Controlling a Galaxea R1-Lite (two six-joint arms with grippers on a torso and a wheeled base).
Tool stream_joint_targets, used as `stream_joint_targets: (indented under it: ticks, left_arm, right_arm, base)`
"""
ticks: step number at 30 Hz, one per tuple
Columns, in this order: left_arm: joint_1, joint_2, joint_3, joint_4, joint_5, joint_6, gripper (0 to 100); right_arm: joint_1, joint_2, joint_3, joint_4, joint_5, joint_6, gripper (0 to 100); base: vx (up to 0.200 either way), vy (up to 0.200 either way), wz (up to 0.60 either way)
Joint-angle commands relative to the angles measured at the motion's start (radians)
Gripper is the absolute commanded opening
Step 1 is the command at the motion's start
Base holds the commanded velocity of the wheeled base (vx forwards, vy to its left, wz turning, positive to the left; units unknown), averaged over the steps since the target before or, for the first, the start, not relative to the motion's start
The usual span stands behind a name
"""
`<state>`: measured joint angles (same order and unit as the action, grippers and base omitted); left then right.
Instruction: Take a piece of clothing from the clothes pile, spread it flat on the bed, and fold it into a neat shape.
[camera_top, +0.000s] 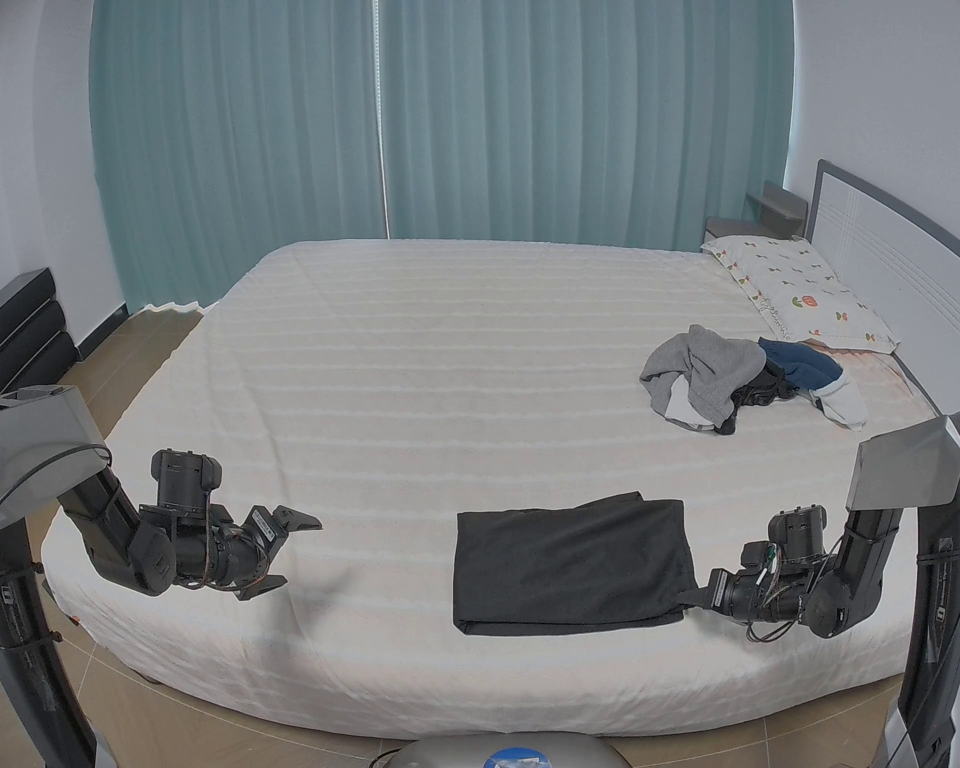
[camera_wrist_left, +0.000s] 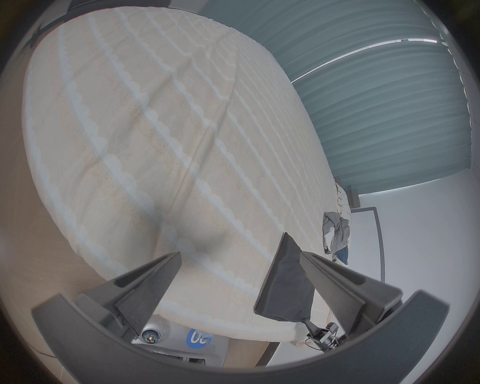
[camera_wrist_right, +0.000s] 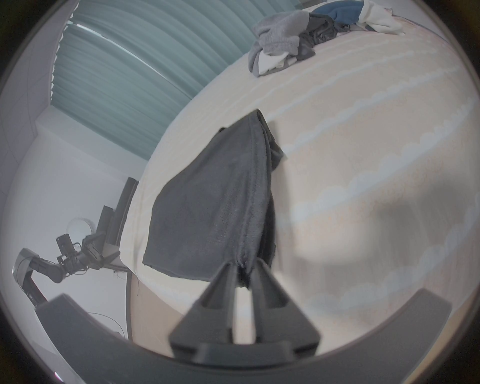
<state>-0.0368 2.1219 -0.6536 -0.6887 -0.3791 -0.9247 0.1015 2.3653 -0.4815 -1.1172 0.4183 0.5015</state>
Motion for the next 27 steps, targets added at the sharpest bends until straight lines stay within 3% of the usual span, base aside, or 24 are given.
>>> stream_joint_targets:
  ticks: [1,15,16,27]
  left_arm:
    - [0.0,0.001,0.0,0.0,0.0,0.0,100]
    - [0.0,0.001,0.0,0.0,0.0,-0.002,100]
    - [0.0,0.001,0.0,0.0,0.0,0.0,100]
    - [0.008,-0.003,-0.014,0.003,-0.004,-0.014,100]
  right_arm:
    - [-0.006,-0.026,-0.002,0.056,-0.001,-0.041,0]
    - [-0.016,-0.046,0.014,0.083,-0.024,-0.112,0]
    - [-0.016,-0.043,0.014,0.083,-0.024,-0.121,100]
    - [-0.06,-0.047,-0.051,0.07,-0.03,-0.075,100]
  base:
    - [0.0,0.0,0.0]
    - [0.0,0.0,0.0]
    - [0.0,0.0,0.0]
    - [0.0,0.0,0.0]
